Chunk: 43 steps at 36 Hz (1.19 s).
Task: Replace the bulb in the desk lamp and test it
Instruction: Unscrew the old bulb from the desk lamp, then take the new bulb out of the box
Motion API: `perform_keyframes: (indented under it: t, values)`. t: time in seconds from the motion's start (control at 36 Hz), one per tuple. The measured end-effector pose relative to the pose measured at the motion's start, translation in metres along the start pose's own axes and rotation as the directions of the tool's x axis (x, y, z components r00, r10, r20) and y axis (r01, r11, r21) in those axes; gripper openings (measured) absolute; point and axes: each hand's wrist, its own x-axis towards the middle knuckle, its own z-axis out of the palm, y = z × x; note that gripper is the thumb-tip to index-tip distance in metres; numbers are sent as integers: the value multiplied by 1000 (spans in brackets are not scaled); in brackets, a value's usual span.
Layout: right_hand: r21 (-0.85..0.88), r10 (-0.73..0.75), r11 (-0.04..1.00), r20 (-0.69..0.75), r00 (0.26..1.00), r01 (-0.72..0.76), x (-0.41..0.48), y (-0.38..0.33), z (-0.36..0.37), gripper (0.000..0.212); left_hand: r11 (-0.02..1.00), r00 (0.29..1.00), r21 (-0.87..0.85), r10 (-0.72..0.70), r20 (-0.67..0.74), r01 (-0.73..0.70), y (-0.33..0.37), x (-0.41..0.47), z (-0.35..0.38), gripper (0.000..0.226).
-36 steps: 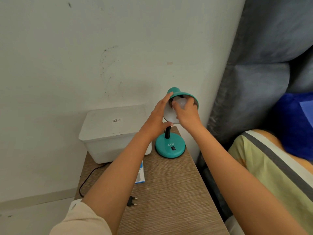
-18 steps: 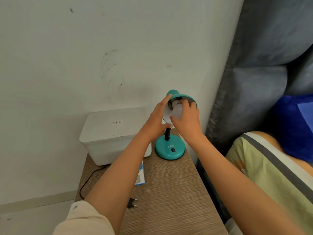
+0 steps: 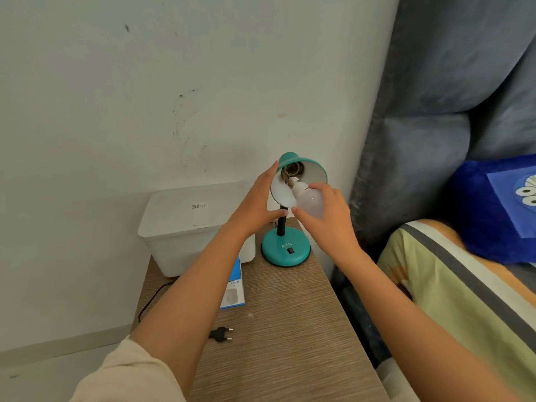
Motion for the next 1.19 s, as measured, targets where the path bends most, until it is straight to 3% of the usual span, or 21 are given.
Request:
perform_keyframes:
  t: [0.22, 0.39, 0.5, 0.56, 0.64, 0.94, 1.08, 1.19]
  values:
    - [72, 48, 996, 46, 998, -51, -69, 34, 22, 48, 965, 966, 51, -256, -41, 258, -24, -84, -9, 74]
    - [41, 207, 974, 227, 952, -222, -93, 71, 65, 47, 897, 897, 50, -436, -66, 439, -57, -145, -2, 75]
    - [-9, 276, 958, 309, 910, -287, -92, 87, 90, 50, 886, 882, -35, -463, -84, 462, -72, -163, 4, 53]
    - [-47, 286, 956, 343, 895, -288, -88, 91, 100, 53, 886, 882, -79, -462, -94, 456, -75, -165, 8, 61]
    - [-100, 285, 958, 387, 877, -267, -81, 94, 112, 56, 884, 879, -100, -465, -104, 456, -82, -164, 11, 76]
    - [-200, 221, 969, 461, 859, -142, -64, 96, 130, 67, 861, 863, -178, -497, -87, 477, -102, -155, 15, 78]
    - [-107, -2, 993, 346, 938, 41, -50, 75, 122, 55, 849, 850, -224, -512, -126, 478, -104, -155, 21, 86]
    - [-38, -164, 977, 493, 854, 210, -33, 43, 125, 42, 841, 829, -226, -531, -172, 492, -101, -160, 27, 102]
